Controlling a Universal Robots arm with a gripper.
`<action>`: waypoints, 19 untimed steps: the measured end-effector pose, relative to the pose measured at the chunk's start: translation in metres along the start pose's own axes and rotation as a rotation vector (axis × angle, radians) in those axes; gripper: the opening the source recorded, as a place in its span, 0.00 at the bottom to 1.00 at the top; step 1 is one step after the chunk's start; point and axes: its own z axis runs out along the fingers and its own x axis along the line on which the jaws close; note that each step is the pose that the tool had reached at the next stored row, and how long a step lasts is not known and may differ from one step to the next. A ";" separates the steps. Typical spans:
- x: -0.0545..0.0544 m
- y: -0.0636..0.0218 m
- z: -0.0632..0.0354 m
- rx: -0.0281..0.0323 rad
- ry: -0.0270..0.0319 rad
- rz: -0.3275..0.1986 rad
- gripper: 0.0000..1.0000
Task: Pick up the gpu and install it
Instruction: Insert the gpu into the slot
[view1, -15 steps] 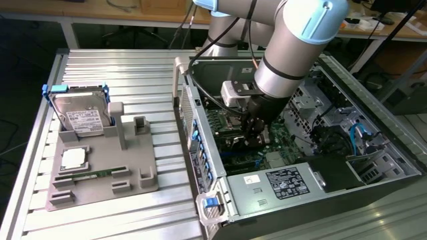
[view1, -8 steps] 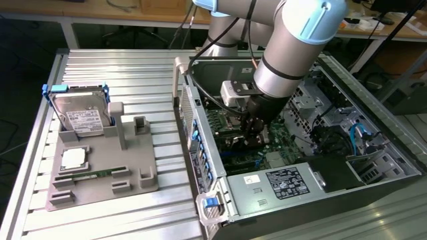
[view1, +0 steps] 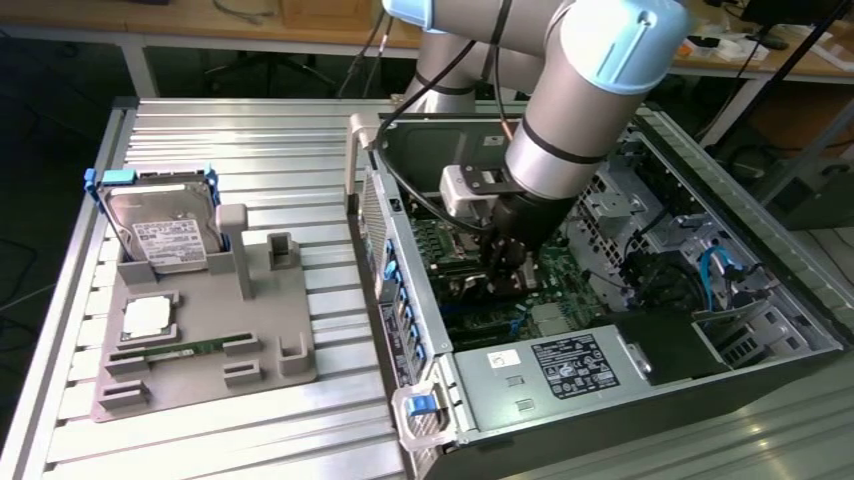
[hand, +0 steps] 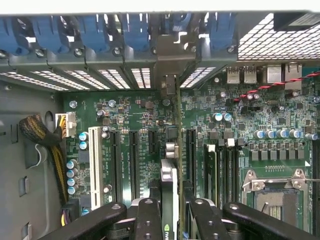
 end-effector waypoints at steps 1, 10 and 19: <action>0.000 -0.0001 0.0011 0.0003 -0.0005 0.000 0.27; 0.000 -0.0001 0.0002 0.0012 -0.0024 0.000 0.27; 0.000 -0.0002 0.0053 0.0003 -0.0002 0.000 0.27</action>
